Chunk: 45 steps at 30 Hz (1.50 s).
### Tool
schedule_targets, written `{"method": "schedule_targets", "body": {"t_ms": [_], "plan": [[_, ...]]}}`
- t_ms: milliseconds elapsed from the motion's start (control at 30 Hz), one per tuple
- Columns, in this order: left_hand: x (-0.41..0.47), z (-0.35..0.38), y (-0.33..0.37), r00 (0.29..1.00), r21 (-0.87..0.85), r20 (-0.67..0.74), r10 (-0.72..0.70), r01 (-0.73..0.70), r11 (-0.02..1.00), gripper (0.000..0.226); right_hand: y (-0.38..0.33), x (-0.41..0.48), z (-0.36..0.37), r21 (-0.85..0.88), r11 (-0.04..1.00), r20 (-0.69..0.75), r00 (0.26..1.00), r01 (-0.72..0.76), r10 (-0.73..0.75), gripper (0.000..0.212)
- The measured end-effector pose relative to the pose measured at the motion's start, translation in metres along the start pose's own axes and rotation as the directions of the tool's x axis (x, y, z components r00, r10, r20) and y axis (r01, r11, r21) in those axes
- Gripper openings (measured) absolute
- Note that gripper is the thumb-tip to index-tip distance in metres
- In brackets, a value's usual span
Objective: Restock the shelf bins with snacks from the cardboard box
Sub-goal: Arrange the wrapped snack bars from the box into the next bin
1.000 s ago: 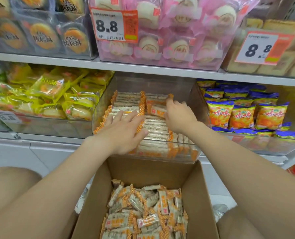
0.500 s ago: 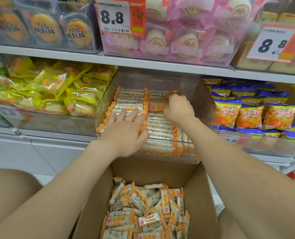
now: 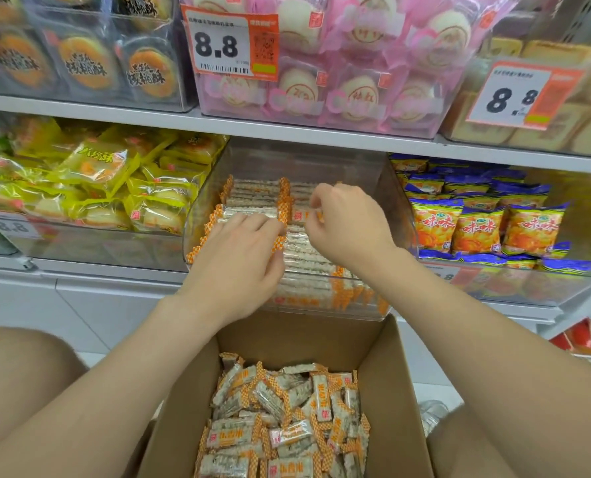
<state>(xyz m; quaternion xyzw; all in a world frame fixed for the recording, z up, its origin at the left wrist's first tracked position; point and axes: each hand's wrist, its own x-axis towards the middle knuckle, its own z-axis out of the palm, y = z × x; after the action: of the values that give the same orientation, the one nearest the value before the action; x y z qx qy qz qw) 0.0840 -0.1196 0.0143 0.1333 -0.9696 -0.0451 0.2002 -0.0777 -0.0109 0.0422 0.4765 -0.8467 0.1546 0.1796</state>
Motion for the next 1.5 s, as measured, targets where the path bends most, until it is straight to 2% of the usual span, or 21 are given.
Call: {"method": "schedule_targets", "body": {"t_ms": [67,100,167,233,267,333,433,467,533,600,700,767,833,900,967,1067,1133,1267,1367,1467,1500], "plan": [[-0.014,-0.008,0.01,0.992,-0.065,-0.122,0.036,-0.044,0.997,0.019,-0.015,-0.03,-0.023,0.095,0.995,-0.021,0.999,0.04,-0.038,0.019],[-0.023,-0.011,0.015,0.994,-0.106,-0.113,0.014,-0.026,0.994,0.014,-0.02,-0.048,-0.031,0.145,0.989,-0.011,0.999,0.04,-0.039,0.018],[-0.043,-0.006,0.022,0.999,-0.183,0.01,-0.031,0.033,0.983,0.012,-0.024,-0.083,-0.036,0.241,0.97,0.092,0.995,0.008,-0.031,0.02],[-0.063,0.011,0.025,0.959,-0.181,0.282,0.003,0.05,0.982,0.013,-0.021,-0.116,-0.022,0.284,0.958,0.289,0.956,-0.04,-0.046,0.02],[-0.073,0.025,0.025,0.893,-0.152,0.449,0.038,0.034,0.988,0.012,-0.018,-0.131,-0.011,0.283,0.958,0.405,0.912,-0.05,-0.071,0.018],[-0.09,0.057,0.026,0.682,-0.102,0.728,0.068,0.01,0.995,0.011,-0.017,-0.158,0.016,0.254,0.967,0.626,0.767,-0.025,-0.145,0.014],[-0.117,0.114,0.028,0.433,-0.055,0.901,0.038,0.026,0.998,0.016,-0.013,-0.191,0.056,0.243,0.969,0.841,0.487,0.05,-0.236,0.022],[-0.126,0.131,0.027,0.364,-0.022,0.931,0.006,0.041,0.999,0.016,-0.012,-0.199,0.069,0.237,0.969,0.874,0.423,0.063,-0.241,0.024],[-0.143,0.159,0.025,0.27,0.032,0.961,-0.056,0.09,0.995,0.017,-0.008,-0.215,0.098,0.203,0.978,0.904,0.375,0.047,-0.206,0.022],[-0.158,0.181,0.019,0.22,0.055,0.972,-0.083,0.133,0.99,0.025,-0.006,-0.228,0.127,0.148,0.989,0.915,0.38,0.0,-0.137,0.025],[-0.181,0.213,0.007,0.239,0.078,0.96,-0.145,0.267,0.96,0.048,-0.004,-0.244,0.167,0.115,0.991,0.938,0.335,-0.073,-0.084,0.027],[-0.197,0.234,0.0,0.238,0.109,0.952,-0.193,0.326,0.939,0.053,-0.006,-0.255,0.187,0.115,0.989,0.949,0.303,-0.088,-0.084,0.024],[-0.21,0.25,-0.003,0.175,0.161,0.957,-0.233,0.35,0.923,0.053,-0.009,-0.264,0.204,0.116,0.991,0.962,0.255,-0.063,-0.096,0.025],[-0.217,0.26,-0.003,0.101,0.217,0.955,-0.28,0.41,0.886,0.059,-0.013,-0.274,0.22,0.14,0.99,0.976,0.169,-0.021,-0.135,0.042],[-0.222,0.264,-0.005,0.066,0.252,0.946,-0.317,0.465,0.849,0.067,-0.018,-0.285,0.233,0.147,0.987,0.986,0.075,0.062,-0.151,0.055],[-0.228,0.271,-0.011,0.162,0.238,0.924,-0.347,0.466,0.852,0.06,-0.022,-0.302,0.245,0.097,0.969,0.995,-0.044,0.227,-0.089,0.061],[-0.231,0.273,-0.014,0.228,0.213,0.913,-0.34,0.444,0.87,0.048,-0.022,-0.306,0.245,0.075,0.958,0.997,-0.021,0.276,-0.072,0.06],[-0.232,0.273,-0.011,0.229,0.212,0.926,-0.3,0.342,0.916,0.031,-0.016,-0.3,0.239,0.118,0.97,0.988,0.071,0.215,-0.136,0.044],[-0.23,0.274,-0.009,0.235,0.184,0.925,-0.297,0.405,0.895,0.042,-0.009,-0.297,0.231,0.129,0.985,0.983,0.116,0.111,-0.141,0.037],[-0.226,0.27,-0.009,0.243,0.128,0.93,-0.277,0.491,0.862,0.031,-0.004,-0.295,0.229,0.1,0.993,0.982,0.156,0.059,-0.109,0.024],[-0.225,0.268,-0.009,0.251,0.101,0.929,-0.272,0.535,0.839,0.026,-0.002,-0.296,0.23,0.078,0.996,0.983,0.165,0.042,-0.084,0.026]]}}
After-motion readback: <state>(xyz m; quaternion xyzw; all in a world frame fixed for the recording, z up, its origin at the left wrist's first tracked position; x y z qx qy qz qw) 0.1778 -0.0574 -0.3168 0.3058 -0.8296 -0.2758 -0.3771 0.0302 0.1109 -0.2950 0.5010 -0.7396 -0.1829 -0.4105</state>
